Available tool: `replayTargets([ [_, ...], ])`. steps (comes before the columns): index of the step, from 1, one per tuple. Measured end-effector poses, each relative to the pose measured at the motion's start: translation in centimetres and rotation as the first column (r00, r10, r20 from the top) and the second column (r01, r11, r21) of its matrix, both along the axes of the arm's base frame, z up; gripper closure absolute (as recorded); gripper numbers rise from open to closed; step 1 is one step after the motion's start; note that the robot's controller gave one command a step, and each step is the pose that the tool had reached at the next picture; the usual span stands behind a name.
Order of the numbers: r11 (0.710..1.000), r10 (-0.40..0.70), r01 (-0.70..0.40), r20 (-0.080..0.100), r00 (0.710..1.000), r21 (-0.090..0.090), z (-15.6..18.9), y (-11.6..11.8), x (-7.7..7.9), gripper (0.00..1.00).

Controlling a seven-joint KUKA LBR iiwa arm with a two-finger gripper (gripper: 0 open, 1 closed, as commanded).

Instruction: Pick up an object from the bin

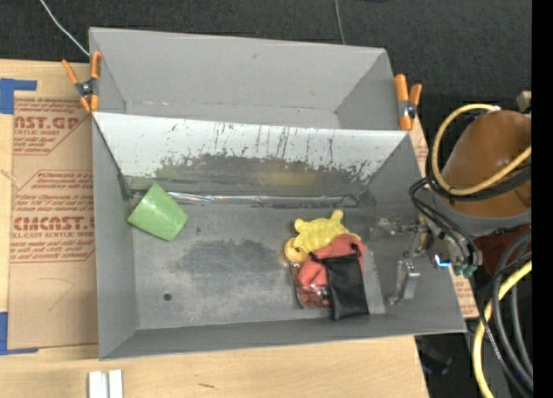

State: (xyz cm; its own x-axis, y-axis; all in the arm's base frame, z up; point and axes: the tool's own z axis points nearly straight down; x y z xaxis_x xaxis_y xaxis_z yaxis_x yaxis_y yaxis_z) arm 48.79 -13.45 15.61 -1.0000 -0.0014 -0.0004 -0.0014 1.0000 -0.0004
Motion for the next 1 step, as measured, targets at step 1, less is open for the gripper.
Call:
replayTargets([
  [1, 1.000, 0.000, 0.000, 0.000, 1.000, 0.000, 0.00, 0.00, 0.00, 0.00],
])
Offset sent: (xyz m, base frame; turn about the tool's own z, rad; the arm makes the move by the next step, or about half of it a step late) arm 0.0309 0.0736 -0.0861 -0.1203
